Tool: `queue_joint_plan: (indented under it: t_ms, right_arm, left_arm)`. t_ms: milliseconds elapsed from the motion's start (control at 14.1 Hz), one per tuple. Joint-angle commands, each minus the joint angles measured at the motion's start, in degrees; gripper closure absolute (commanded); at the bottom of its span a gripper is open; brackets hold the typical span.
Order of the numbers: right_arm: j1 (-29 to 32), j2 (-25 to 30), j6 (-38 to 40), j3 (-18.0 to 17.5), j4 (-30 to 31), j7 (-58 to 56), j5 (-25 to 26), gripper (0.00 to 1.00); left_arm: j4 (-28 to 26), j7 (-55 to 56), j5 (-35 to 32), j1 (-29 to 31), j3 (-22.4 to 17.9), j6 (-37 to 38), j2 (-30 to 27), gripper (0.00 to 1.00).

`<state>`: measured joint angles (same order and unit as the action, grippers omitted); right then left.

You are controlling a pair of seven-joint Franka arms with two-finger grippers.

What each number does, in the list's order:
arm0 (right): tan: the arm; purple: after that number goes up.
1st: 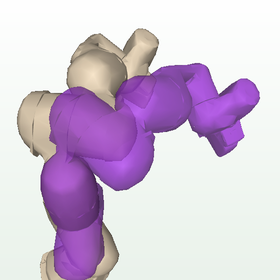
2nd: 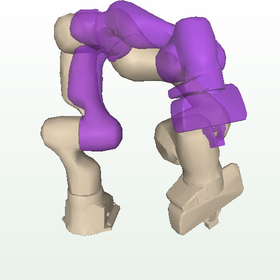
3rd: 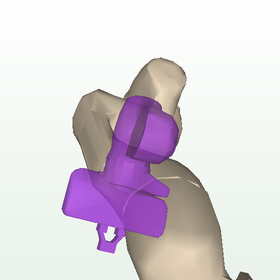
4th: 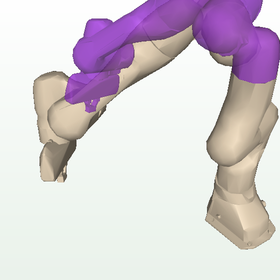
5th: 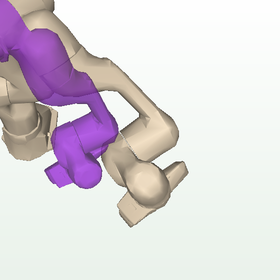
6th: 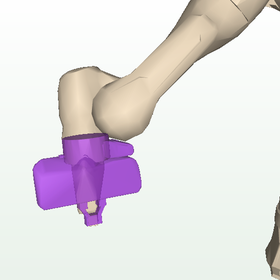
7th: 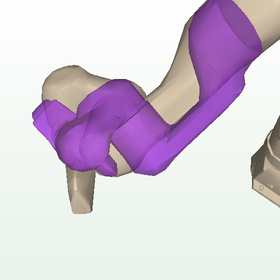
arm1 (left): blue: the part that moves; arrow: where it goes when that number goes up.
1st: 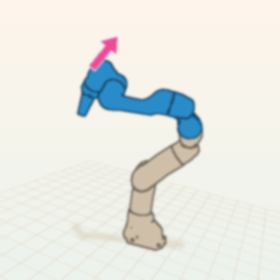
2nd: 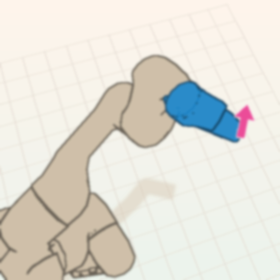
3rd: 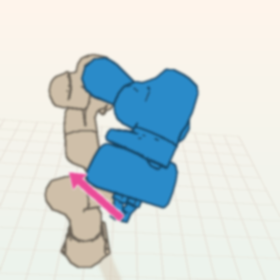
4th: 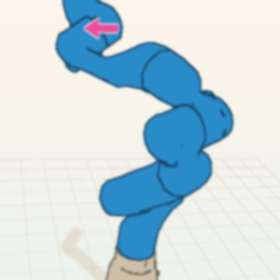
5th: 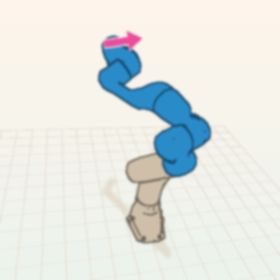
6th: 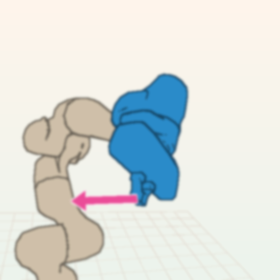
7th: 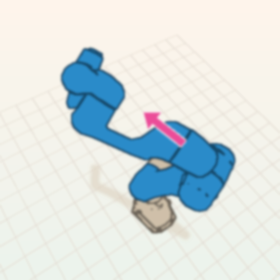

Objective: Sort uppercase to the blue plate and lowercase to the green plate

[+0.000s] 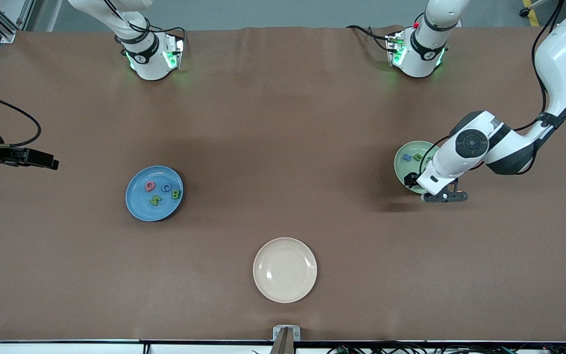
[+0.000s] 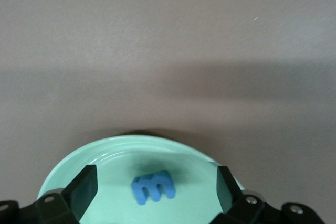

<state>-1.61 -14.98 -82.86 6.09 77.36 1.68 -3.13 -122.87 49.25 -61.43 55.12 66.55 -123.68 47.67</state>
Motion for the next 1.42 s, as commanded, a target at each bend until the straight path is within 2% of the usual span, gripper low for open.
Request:
queue_joint_plan:
  t_ms: [0,142,425,638,851,1063,1347]
  right_arm:
    - [2.0,0.0,0.6,-0.9,-0.5,-0.5,0.0,0.00]
    - [1.9,0.0,0.9,-1.0,-2.5,-0.4,0.1,0.00]
    - [2.2,0.1,0.9,-0.9,-2.7,-0.5,0.1,0.00]
    - [2.0,0.5,0.9,-1.0,-2.6,0.2,-0.1,0.00]
    - [2.2,0.6,4.3,-0.8,-2.4,0.0,0.2,0.00]
    - [2.2,2.6,5.0,-0.7,-1.4,0.0,0.2,0.00]
    - [2.2,4.8,5.3,-0.7,-0.2,0.0,0.3,0.00]
  left_arm:
    - [2.2,-0.7,3.0,-1.4,-0.4,0.4,-0.8,0.00]
    - [4.0,-6.6,11.5,-4.4,-2.8,0.0,-3.3,0.00]
    - [3.4,-24.4,32.3,-12.1,-12.4,-3.3,-16.5,0.00]
    - [2.5,-33.6,44.1,-17.7,-18.8,-3.4,-22.9,0.00]
    - [0.6,-39.4,52.3,-22.2,-23.2,-3.4,-28.4,0.00]
    - [-0.3,-46.8,59.9,-22.3,-25.1,-3.1,-32.0,0.00]
    - [-0.6,-48.9,60.5,-21.9,-27.3,-1.2,-36.9,0.00]
